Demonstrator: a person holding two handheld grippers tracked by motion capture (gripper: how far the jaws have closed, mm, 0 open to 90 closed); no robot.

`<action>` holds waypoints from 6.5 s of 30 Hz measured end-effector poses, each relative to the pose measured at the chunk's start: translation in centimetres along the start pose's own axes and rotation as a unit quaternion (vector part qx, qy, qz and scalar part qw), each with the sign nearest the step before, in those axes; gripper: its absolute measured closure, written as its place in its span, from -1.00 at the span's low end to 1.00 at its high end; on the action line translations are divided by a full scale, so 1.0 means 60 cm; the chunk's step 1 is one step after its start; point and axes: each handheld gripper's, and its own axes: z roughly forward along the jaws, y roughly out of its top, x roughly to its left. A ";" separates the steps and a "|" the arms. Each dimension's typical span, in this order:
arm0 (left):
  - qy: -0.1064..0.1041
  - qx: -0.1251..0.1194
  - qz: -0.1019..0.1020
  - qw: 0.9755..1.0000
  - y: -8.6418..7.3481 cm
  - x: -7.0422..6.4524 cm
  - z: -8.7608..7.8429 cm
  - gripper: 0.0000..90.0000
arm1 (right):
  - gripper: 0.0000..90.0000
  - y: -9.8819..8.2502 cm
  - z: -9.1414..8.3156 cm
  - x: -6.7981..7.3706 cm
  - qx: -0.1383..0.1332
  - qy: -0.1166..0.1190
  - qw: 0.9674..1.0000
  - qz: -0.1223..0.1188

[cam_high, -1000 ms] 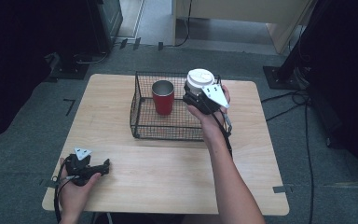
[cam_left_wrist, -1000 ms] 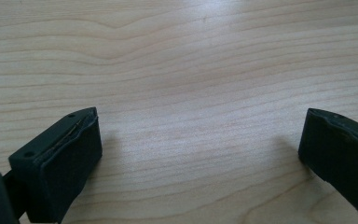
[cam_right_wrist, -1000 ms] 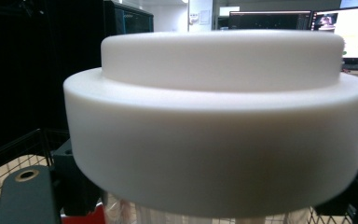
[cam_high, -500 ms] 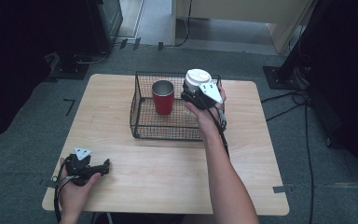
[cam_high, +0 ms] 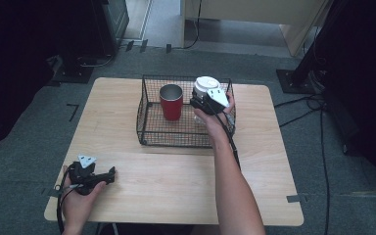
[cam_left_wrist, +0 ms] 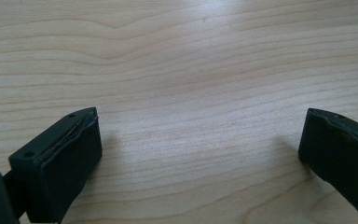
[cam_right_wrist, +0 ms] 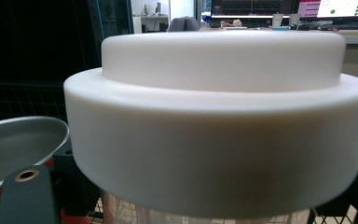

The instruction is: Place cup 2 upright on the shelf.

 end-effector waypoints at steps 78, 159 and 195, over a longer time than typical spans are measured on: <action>0.000 -0.001 0.000 1.000 0.000 0.000 0.000 -1.00 | -1.00 0.018 0.006 0.002 0.041 0.018 0.999 0.014; 0.000 0.000 0.000 1.000 0.000 0.000 0.000 -1.00 | -1.00 0.015 -0.321 -0.135 0.161 0.082 0.983 -0.040; 0.000 0.000 0.000 1.000 0.000 0.000 0.000 -1.00 | -1.00 -0.137 -0.438 -0.293 0.213 0.017 0.976 -0.041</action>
